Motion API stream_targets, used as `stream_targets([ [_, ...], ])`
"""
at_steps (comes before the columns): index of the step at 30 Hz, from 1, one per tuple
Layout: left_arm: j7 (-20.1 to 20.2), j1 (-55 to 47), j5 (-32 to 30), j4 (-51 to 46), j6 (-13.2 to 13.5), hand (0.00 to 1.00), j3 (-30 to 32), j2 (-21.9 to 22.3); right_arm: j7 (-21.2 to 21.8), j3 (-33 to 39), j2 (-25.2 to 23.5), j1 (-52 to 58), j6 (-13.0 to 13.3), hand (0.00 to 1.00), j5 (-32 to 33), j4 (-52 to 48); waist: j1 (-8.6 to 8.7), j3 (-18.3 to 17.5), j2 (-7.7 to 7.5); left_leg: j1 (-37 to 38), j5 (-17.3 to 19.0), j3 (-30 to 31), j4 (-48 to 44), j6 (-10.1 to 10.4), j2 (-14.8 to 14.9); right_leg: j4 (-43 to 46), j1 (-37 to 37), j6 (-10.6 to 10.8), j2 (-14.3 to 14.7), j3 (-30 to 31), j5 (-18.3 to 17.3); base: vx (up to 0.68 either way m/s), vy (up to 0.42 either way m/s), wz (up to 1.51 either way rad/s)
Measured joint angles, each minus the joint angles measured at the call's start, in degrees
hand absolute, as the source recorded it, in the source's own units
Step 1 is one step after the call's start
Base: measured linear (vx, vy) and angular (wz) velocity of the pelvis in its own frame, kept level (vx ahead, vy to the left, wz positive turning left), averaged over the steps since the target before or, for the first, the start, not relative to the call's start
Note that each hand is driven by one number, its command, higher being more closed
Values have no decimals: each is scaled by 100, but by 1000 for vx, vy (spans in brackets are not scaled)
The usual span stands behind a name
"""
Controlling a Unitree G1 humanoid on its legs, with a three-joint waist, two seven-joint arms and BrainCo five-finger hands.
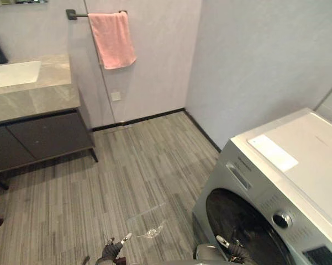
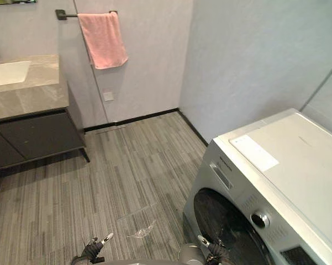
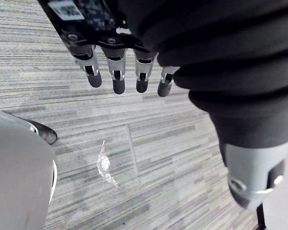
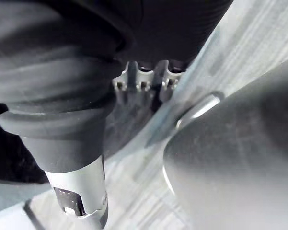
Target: Pick up the laundry basket with both hands and put the clothes into the washing machine.
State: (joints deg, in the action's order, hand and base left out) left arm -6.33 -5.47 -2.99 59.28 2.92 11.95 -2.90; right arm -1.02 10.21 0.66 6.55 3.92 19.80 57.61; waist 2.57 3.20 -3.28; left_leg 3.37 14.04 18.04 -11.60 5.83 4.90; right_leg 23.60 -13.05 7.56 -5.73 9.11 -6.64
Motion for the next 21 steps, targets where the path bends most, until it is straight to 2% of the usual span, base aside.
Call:
stream_targets([
  [1,2,-14,-45,-21,11,0,8,142,229,-7,157,-10,-169,0,23,-10,18,-81,200,25,-35,71,40,46,261,195,-95,-212,170,-356,-246,225,-357,66],
  [3,-6,31,-47,-22,10,0,51,258,756,-317,405,-77,-539,0,2,9,-18,-92,320,28,-134,19,-15,109,338,334,-115,-322,219,-535,-371,268,-393,56],
  [4,-11,79,-29,-26,16,0,130,410,910,-453,508,-146,-678,0,-76,15,-20,-119,407,23,-291,-144,110,260,439,291,-75,-373,279,-651,-406,286,-344,53],
  [6,-13,194,82,-33,26,0,162,619,909,-448,497,-243,-689,0,-218,186,-18,-140,430,-117,-460,-173,131,372,462,75,21,-389,302,-768,-349,205,-203,40],
  [8,-15,218,250,-33,21,0,150,616,824,-395,451,-346,-615,0,-234,410,-6,-148,404,-338,-457,-297,-207,375,436,-321,218,-397,290,-896,-225,77,7,29],
  [10,-20,207,261,-77,23,0,131,478,673,-201,311,-359,-415,0,-228,449,2,-96,330,-681,-458,-758,-944,374,414,-666,527,-386,284,-904,-176,34,20,43],
  [11,-20,194,257,-126,18,0,144,436,569,-97,255,-313,-355,0,-214,422,17,-60,317,-942,-455,-1138,-1615,369,445,-755,737,-389,284,-921,-171,-9,11,45],
  [13,-24,82,259,-172,18,0,151,337,475,-73,263,-218,-250,0,-193,330,-30,38,464,-1288,-462,-1458,-2622,371,533,-745,1048,-352,300,-1031,-194,-45,38,38],
  [15,-22,-64,256,-207,20,0,149,289,340,168,190,-197,-179,0,-156,351,-24,41,424,-1268,-463,-1775,-2704,371,606,-731,1198,-283,183,-1077,-279,-32,82,40],
  [19,-26,-198,254,-248,21,0,416,283,-44,455,91,-191,9,0,46,331,-39,164,374,-1449,-622,-2644,-2802,124,710,-875,1325,-271,-33,-1004,-245,-54,90,35],
  [20,-35,-223,247,-242,18,0,493,296,-86,450,120,-182,24,0,42,330,-38,166,422,-1342,-373,-2797,-2435,-108,700,-887,1301,-290,-52,-941,-205,-105,174,9],
  [21,-35,-270,237,-240,18,0,579,433,-125,412,238,-176,26,0,35,283,-41,183,621,-1016,-238,-2821,-1320,-108,735,-874,1216,-138,45,-900,-204,-106,165,-15],
])
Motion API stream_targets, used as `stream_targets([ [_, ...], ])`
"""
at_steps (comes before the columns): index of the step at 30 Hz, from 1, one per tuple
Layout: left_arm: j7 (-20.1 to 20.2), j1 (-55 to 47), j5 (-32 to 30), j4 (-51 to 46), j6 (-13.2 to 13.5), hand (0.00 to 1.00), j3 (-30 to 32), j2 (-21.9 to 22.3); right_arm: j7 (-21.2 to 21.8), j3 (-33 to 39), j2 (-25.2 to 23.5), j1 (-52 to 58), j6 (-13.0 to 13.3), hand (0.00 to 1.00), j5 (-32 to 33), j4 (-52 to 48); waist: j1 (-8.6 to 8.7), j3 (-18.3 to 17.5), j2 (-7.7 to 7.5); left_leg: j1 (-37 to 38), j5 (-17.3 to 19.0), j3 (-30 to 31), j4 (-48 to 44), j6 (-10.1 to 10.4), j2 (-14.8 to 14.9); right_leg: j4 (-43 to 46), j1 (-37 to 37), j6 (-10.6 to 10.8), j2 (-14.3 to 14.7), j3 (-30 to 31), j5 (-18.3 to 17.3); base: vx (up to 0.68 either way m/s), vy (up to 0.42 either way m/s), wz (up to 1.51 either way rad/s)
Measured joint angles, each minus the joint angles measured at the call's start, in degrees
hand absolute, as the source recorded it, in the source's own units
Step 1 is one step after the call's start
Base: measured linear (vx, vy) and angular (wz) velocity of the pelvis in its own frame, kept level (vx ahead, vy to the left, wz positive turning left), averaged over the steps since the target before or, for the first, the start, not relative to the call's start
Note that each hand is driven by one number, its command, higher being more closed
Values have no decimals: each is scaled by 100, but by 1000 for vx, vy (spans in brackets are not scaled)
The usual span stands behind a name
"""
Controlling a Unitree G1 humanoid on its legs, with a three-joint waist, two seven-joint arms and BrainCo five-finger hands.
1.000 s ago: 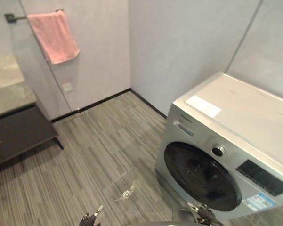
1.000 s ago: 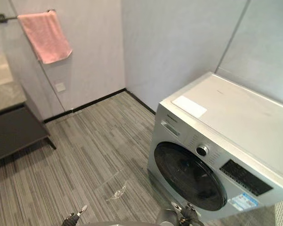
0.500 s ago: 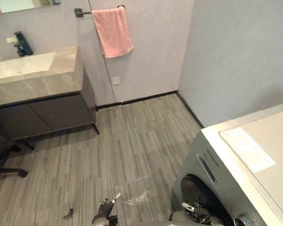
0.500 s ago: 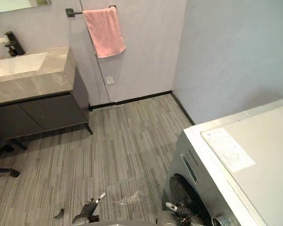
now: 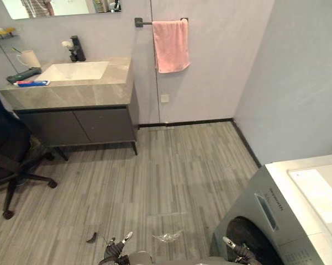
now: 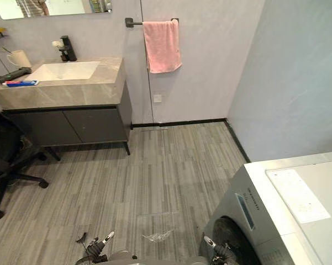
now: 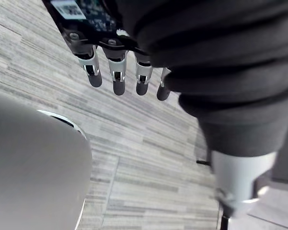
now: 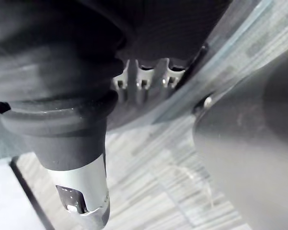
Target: Pick up the laundry basket with both hands and put the clothes into the washing machine.
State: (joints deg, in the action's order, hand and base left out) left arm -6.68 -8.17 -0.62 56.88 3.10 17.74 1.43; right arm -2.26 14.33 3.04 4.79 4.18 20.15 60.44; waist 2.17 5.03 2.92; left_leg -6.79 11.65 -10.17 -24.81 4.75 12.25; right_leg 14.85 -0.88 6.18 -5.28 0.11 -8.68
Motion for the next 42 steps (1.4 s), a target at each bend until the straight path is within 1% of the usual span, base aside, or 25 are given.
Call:
stream_targets([
  [2,-8,33,-7,21,3,0,157,5,-34,-237,7,7,-11,0,-13,-2,-87,21,-44,135,7,-324,397,8,-170,-85,16,10,-112,185,51,-33,117,-18],
  [3,4,29,-17,-3,11,0,257,-45,-27,-376,-54,28,-12,0,-51,-37,-65,4,-213,180,-96,-490,598,-4,-275,71,-10,-13,-149,184,30,40,35,-3],
  [5,0,54,-19,3,-1,0,268,-50,-24,-410,-60,33,-9,0,-56,-30,-72,26,-265,331,-98,-615,702,-5,-315,-225,162,20,-196,219,72,53,26,-19],
  [7,1,44,-21,72,-2,0,257,-58,-24,-411,-59,42,-4,0,-56,39,-84,-34,-282,541,-106,-763,899,0,-359,-422,240,-22,-209,344,111,58,48,-38],
  [8,0,45,-32,156,-3,0,237,-82,-23,-414,-59,42,0,0,-56,118,-70,-95,-349,607,-109,-768,1004,-1,-420,-505,262,-19,-236,378,113,98,37,-40],
  [9,-1,51,-29,232,-5,0,59,-157,-25,-412,-45,44,-4,0,-55,182,-46,-165,-331,664,-109,-783,1130,-2,-503,-518,239,11,-282,432,95,103,25,-22],
  [13,4,115,-23,374,-2,0,-484,-301,-5,-393,-12,48,-6,0,-90,230,-15,-238,-412,793,-94,-792,1353,-78,-830,-269,166,141,-532,468,-140,173,57,-6],
  [14,-4,179,-17,456,-3,0,-594,-329,4,-321,51,78,-7,0,-123,234,-14,-223,-402,902,-239,-716,1522,-234,-923,388,-75,255,-575,468,-186,227,68,9],
  [15,0,259,-20,591,-11,0,-744,-356,11,-307,57,35,-2,0,-118,211,-8,-180,-363,1026,-280,-698,1577,-255,-959,1475,-539,209,-557,488,-155,192,42,15],
  [16,-1,288,-17,624,-16,0,-830,-404,12,-299,55,-6,-2,0,-116,195,-2,-149,-388,1121,-277,-660,1580,-274,-1018,2038,-730,104,-561,496,-87,222,69,38],
  [17,3,342,-22,625,-22,0,-1000,-509,11,-298,60,-17,10,0,-104,158,48,-35,-356,1379,-265,-523,1589,-346,-992,2875,-990,-12,-581,503,-57,210,10,53],
  [18,1,371,-24,624,-30,0,-1105,-565,17,-321,28,-31,27,0,-93,154,57,-9,-441,1489,-249,-456,1596,-367,-965,3110,-1078,-44,-578,453,-281,298,-32,66],
  [19,-1,421,-25,621,-28,0,-1108,-579,23,-390,3,-28,31,0,-94,155,2,33,-497,1578,-250,-383,1665,-366,-904,3057,-1205,-156,-537,176,-489,144,-56,46],
  [20,-1,427,-25,616,-28,0,-1098,-579,19,-416,-25,-50,34,0,-94,150,-11,33,-497,1590,-247,-370,1698,-356,-850,2895,-1265,-208,-498,57,-519,148,-105,40],
  [21,2,418,-24,619,-29,0,-1078,-575,13,-423,-114,-65,46,0,-102,113,6,33,-492,1614,-250,-320,1735,-283,-761,2255,-1243,-210,-398,-69,-500,111,-128,37],
  [22,5,407,-23,662,-27,0,-1087,-611,16,-460,-120,-36,68,0,-110,122,20,15,-540,1624,-230,-221,1771,-192,-784,1302,-1095,-153,-301,-55,-119,146,-169,39],
  [23,12,411,-24,668,-24,0,-1088,-656,15,-477,-137,-16,73,0,-125,138,15,6,-641,1641,-200,-172,1802,-131,-851,895,-1035,-182,-331,-9,258,163,-194,33],
  [24,13,481,-20,730,-37,0,-1077,-609,20,-394,-76,-71,58,0,-99,203,0,57,-556,1721,-221,-111,1837,-12,-756,878,-942,-103,-291,-59,241,139,-158,22],
  [26,13,447,-27,745,-37,0,-1018,-419,18,-353,54,-74,56,0,-150,248,6,19,-302,1712,-249,-112,1907,41,-530,560,-827,-182,-90,-188,297,146,-150,12],
  [27,16,438,-27,784,-37,0,-982,-364,21,-329,127,-90,51,0,-182,302,4,-49,-172,1636,-304,-95,1906,124,-482,400,-784,-230,-18,-278,331,124,-117,11],
  [28,17,444,-27,806,-39,0,-985,-357,21,-294,146,-107,51,0,-182,341,22,-59,-135,1634,-329,-89,1906,160,-437,317,-721,-247,19,-325,348,118,-109,20],
  [30,28,441,-19,849,-39,0,-896,-355,16,-168,198,-105,36,0,-223,467,18,-60,-147,1656,-438,-79,1899,230,-329,73,-494,-290,111,-443,376,82,-116,22],
  [34,62,444,-9,864,-43,0,-801,-401,3,-71,269,-94,26,0,-230,714,18,-76,-198,1646,-573,-89,1908,241,-320,-275,-346,-303,133,-499,542,25,-52,7],
  [38,66,438,-6,894,-47,0,-609,-412,15,-65,295,-41,-28,0,-230,845,42,-86,-190,1621,-605,-107,2027,208,-340,-777,-159,-265,193,-491,858,-34,26,-3],
  [42,49,431,-4,894,-47,0,-581,-468,13,-65,274,-8,-30,0,-226,875,30,-96,-245,1552,-605,-120,2105,208,-371,-1284,-77,-265,202,-466,1224,-65,35,-3],
])
